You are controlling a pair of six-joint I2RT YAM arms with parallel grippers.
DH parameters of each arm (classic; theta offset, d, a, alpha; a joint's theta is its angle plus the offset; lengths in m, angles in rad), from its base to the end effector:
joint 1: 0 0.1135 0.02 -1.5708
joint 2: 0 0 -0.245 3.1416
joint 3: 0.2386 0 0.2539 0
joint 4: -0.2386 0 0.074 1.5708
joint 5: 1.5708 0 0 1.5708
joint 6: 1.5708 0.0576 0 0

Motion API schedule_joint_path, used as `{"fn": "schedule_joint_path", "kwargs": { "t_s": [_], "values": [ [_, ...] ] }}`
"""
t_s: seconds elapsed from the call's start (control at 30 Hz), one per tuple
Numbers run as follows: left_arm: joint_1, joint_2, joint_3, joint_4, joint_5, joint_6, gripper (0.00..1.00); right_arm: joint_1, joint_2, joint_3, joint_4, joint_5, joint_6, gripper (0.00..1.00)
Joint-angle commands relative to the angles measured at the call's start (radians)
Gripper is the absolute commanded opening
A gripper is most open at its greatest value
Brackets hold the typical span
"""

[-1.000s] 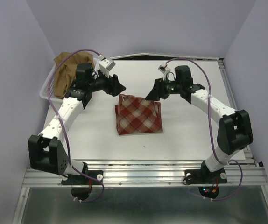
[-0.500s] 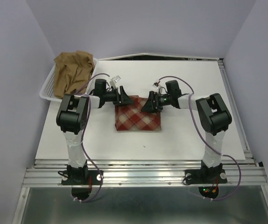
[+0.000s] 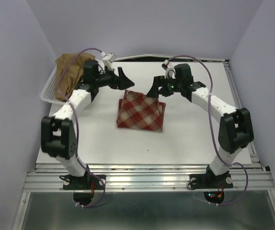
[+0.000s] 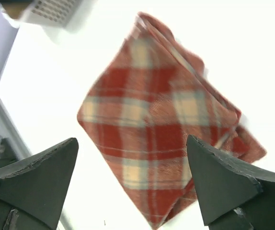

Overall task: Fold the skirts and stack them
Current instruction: Neatly place the folded skirt to the corner

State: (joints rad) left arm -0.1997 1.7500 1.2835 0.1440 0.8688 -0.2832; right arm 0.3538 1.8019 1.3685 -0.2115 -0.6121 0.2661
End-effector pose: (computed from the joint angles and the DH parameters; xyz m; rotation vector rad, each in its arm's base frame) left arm 0.3995 -0.1257 0.2620 0.5357 1.8580 -1.1421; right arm 0.3844 0.1773 0.2300 -0.4509 2.2211 1.0145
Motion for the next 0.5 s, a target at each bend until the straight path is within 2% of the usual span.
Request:
{"fn": "schedule_joint_path", "kwargs": {
  "t_s": [0.0, 0.03, 0.07, 0.13, 0.17, 0.2, 0.23, 0.27, 0.33, 0.47],
  "values": [
    [0.055, -0.349, -0.026, -0.044, -0.163, 0.090, 0.99, 0.186, -0.160, 0.038, -0.111, 0.323, -0.131, 1.00],
    [0.071, -0.413, -0.033, -0.053, -0.219, 0.050, 0.99, 0.221, -0.165, 0.027, -0.117, 0.427, -0.122, 1.00],
    [0.081, -0.438, -0.029, -0.101, -0.276, 0.032, 0.99, 0.279, -0.155, 0.024, -0.123, 0.472, -0.096, 1.00],
    [0.082, -0.480, -0.018, -0.152, -0.452, 0.015, 0.99, 0.322, -0.138, 0.014, -0.115, 0.524, -0.039, 1.00],
    [0.085, -0.519, -0.018, -0.199, -0.497, 0.030, 0.99, 0.341, -0.101, 0.020, -0.121, 0.555, 0.032, 1.00],
    [0.083, -0.544, -0.039, -0.202, -0.546, 0.029, 0.99, 0.405, -0.072, 0.039, -0.144, 0.619, 0.048, 1.00],
    [0.083, -0.593, -0.056, -0.198, -0.627, 0.021, 0.99, 0.439, -0.034, 0.073, -0.170, 0.767, 0.053, 1.00],
    [0.083, -0.615, -0.088, -0.202, -0.660, 0.024, 0.99, 0.479, 0.026, 0.116, -0.189, 0.831, 0.064, 1.00],
    [0.088, -0.645, -0.113, -0.207, -0.691, 0.030, 0.99, 0.479, 0.072, 0.135, -0.186, 0.871, 0.085, 1.00],
    [0.094, -0.699, -0.164, -0.218, -0.679, 0.044, 0.99, 0.479, 0.204, 0.193, -0.215, 0.957, 0.142, 1.00]
  ]
}}
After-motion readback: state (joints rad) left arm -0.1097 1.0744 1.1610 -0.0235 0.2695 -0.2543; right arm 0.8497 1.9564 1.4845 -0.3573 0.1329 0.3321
